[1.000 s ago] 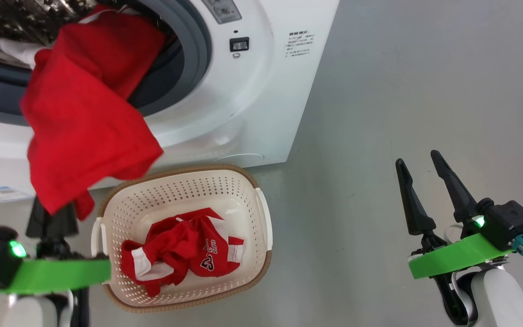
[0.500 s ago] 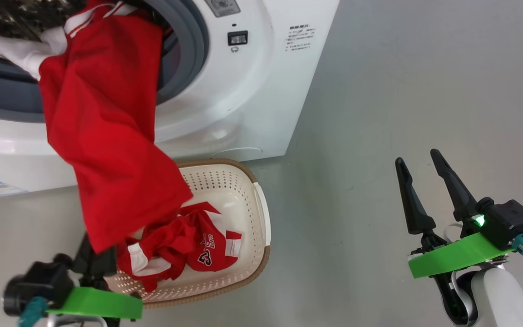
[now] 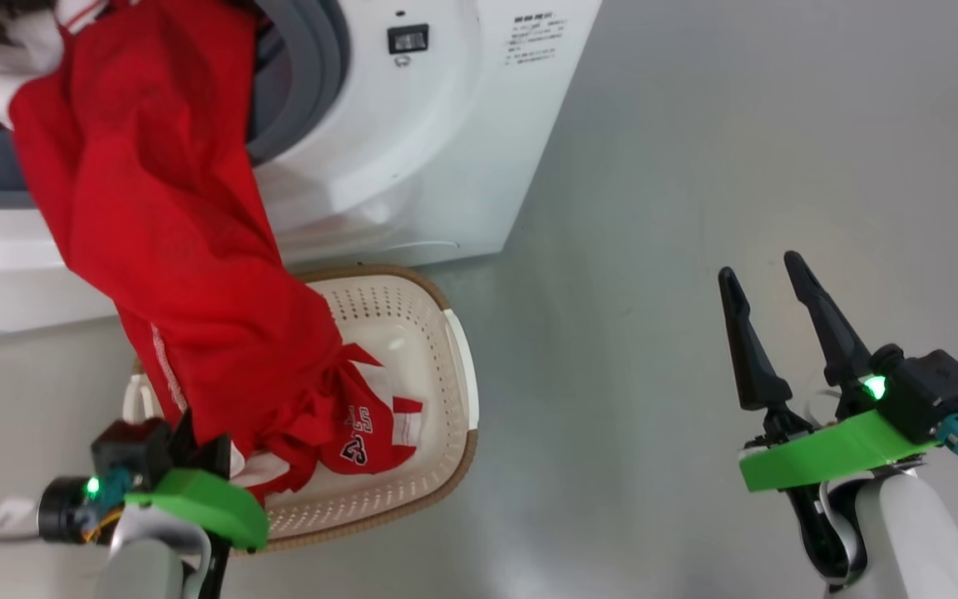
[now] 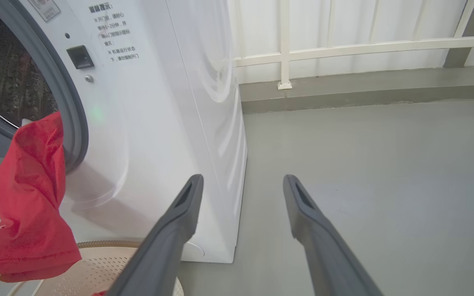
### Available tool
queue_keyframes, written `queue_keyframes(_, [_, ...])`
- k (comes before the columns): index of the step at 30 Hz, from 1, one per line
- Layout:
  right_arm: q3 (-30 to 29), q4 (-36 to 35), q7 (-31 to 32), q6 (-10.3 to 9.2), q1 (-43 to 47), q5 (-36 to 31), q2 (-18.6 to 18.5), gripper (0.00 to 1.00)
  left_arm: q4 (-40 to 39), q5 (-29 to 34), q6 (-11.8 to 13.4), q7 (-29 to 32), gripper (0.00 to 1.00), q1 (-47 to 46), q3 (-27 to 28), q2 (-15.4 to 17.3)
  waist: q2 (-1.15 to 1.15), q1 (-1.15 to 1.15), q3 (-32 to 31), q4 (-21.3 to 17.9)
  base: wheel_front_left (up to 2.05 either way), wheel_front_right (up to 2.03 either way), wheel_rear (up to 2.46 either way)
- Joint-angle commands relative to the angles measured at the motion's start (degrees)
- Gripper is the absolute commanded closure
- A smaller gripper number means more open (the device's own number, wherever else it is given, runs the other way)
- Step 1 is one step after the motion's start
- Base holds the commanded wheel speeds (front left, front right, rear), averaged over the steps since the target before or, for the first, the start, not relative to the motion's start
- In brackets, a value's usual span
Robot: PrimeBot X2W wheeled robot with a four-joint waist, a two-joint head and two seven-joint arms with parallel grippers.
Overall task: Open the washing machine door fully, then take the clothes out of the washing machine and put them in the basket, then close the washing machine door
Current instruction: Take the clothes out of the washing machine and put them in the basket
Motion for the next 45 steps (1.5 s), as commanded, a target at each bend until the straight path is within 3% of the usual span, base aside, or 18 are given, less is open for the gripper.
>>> queue_keyframes(1, [1.52, -1.52, -0.27, 0.09, -1.12, 0.49, 0.27, 0.0, 2.7, 0.76, -0.18, -0.7, 1.0, -2.83, 0.88, 1.73, 0.0, 0.0, 1.61, -1.01, 0.0, 0.0, 0.0])
queue_keyframes(10, [2.15, -2.12, -0.27, 0.09, -3.12, 0.65, 1.06, 0.0, 19.29, 1.27, -0.18, -0.7, 1.0, -12.57, -3.15, 4.96, 0.0, 0.0, 5.5, -3.74, 0.0, 0.0, 0.0])
queue_keyframes(20, [2.52, -2.43, -0.27, 0.09, -4.39, 0.64, 1.77, 0.0, 29.08, 0.87, -0.19, -0.7, 1.0, -19.81, -4.77, 7.11, 0.0, 0.0, 8.24, -5.9, 0.0, 0.0, 0.0])
queue_keyframes(23, [2.71, -2.37, -0.27, 0.09, -4.57, 0.66, 1.93, 0.0, 31.68, 0.09, -0.19, -0.7, 0.82, -21.78, -5.17, 7.67, 0.0, 0.0, 8.66, -6.33, 0.0, 0.0, 0.0])
queue_keyframes(25, [2.92, -2.3, -0.27, 0.09, -4.74, 0.65, 2.03, 0.0, 32.99, -0.39, -0.19, -0.7, 0.62, -22.94, -5.11, 8.16, 0.0, 0.0, 8.88, -6.61, 0.0, 0.0, 0.0])
queue_keyframes(26, [3.0, -2.25, -0.27, 0.09, -4.82, 0.64, 2.07, 0.0, 33.51, -0.61, -0.19, -0.7, 0.39, -23.43, -5.04, 8.35, 0.0, 0.0, 8.96, -6.72, 0.0, 0.0, 0.0])
queue_keyframes(27, [3.06, -2.21, -0.27, 0.09, -4.9, 0.61, 2.11, 0.0, 33.9, -0.75, -0.19, -0.7, 0.09, -23.87, -4.93, 8.56, 0.0, 0.0, 9.02, -6.82, 0.0, 0.0, 0.0])
queue_keyframes(28, [3.11, -2.17, -0.27, 0.09, -4.97, 0.59, 2.15, 0.0, 34.19, -0.85, -0.19, -0.7, 0.0, -24.23, -4.83, 8.69, 0.0, 0.0, 9.06, -6.91, 0.0, 0.0, 0.0])
queue_keyframes(45, [2.52, -1.53, -0.27, 0.09, -4.39, 0.3, 1.68, 0.0, 29.96, -3.16, -0.19, -0.7, 0.0, -22.22, -2.62, 7.26, 0.0, 0.0, 6.57, -4.61, 0.0, 0.0, 0.0])
